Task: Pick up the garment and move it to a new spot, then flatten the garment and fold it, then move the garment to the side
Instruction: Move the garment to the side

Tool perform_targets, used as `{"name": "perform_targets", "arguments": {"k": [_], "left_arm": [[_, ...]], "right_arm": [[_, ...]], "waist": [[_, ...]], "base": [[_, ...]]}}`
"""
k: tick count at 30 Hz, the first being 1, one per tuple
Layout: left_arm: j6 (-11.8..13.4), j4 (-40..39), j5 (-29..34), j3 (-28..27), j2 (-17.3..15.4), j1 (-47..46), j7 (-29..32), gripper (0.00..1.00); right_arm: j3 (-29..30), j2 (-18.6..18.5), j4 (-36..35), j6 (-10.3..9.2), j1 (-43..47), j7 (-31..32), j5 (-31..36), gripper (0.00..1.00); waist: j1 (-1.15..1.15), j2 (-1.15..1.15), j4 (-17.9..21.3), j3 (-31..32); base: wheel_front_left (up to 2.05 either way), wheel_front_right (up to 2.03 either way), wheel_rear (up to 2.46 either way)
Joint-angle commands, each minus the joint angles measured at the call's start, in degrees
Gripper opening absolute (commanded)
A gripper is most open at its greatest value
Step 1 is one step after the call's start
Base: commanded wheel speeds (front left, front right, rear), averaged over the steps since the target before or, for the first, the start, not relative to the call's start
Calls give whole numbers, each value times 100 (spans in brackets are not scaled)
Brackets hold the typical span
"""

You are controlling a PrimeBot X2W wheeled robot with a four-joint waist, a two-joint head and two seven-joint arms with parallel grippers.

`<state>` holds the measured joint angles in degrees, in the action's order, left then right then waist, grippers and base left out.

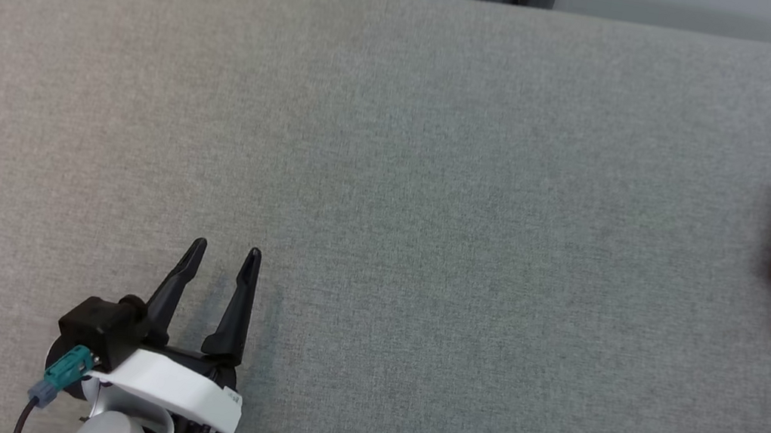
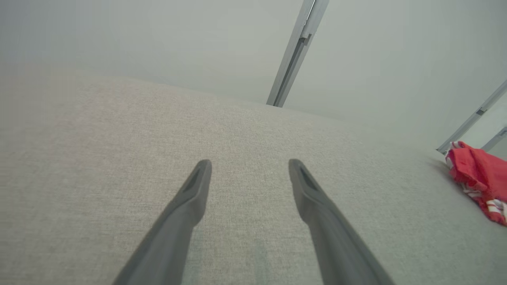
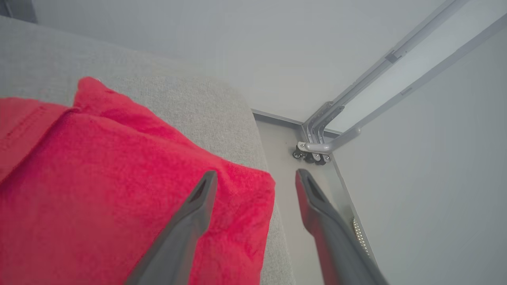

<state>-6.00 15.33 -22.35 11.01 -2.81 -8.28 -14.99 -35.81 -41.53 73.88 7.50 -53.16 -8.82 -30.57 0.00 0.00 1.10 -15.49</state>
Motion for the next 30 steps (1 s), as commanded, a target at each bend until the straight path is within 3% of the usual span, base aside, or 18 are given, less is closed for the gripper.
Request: {"name": "perform_targets", "arguments": {"k": [1, 8, 12, 16, 21, 26, 27, 30], "left_arm": [[7, -13, -56, -25, -25, 72, -22, 100], [71, -197, -121, -206, -25, 350, -22, 100], [121, -373, -127, -394, -20, 517, -22, 100], [154, -502, -148, -578, -23, 644, -22, 100], [182, -623, -184, -689, -23, 734, -22, 100], [217, -680, -209, -720, -23, 801, -22, 100], [240, -698, -190, -735, -25, 834, -22, 100], [259, -702, -183, -748, -24, 880, -22, 100]], "right_arm": [[37, 107, 9, -1, -84, -158, 68, 100], [181, 476, -611, -1, -16, -637, 251, 100], [752, 538, -1762, -1, 437, -638, 363, 100], [1517, 867, -3012, -1, 1210, -640, 629, 100], [2562, 1555, -4547, -1, 2385, -640, 1003, 100], [3159, 2359, -5815, -1, 3514, -641, 1344, 100], [3328, 2677, -6180, -1, 3900, -641, 1459, 100], [3495, 2998, -6439, -1, 4248, -641, 1518, 100]], "waist": [[0, 0, 22, 221], [0, 0, 32, 887], [0, 0, 45, 1210], [0, 0, 86, 1423], [0, 0, 99, 1550], [0, 0, 78, 1615], [0, 0, 62, 1627], [0, 0, 47, 1635]], "base": [[0, 0, 0], [0, 0, 0], [0, 0, 0], [0, 0, 0], [0, 0, 0], [0, 0, 0], [0, 0, 0], [0, 0, 0]]}}
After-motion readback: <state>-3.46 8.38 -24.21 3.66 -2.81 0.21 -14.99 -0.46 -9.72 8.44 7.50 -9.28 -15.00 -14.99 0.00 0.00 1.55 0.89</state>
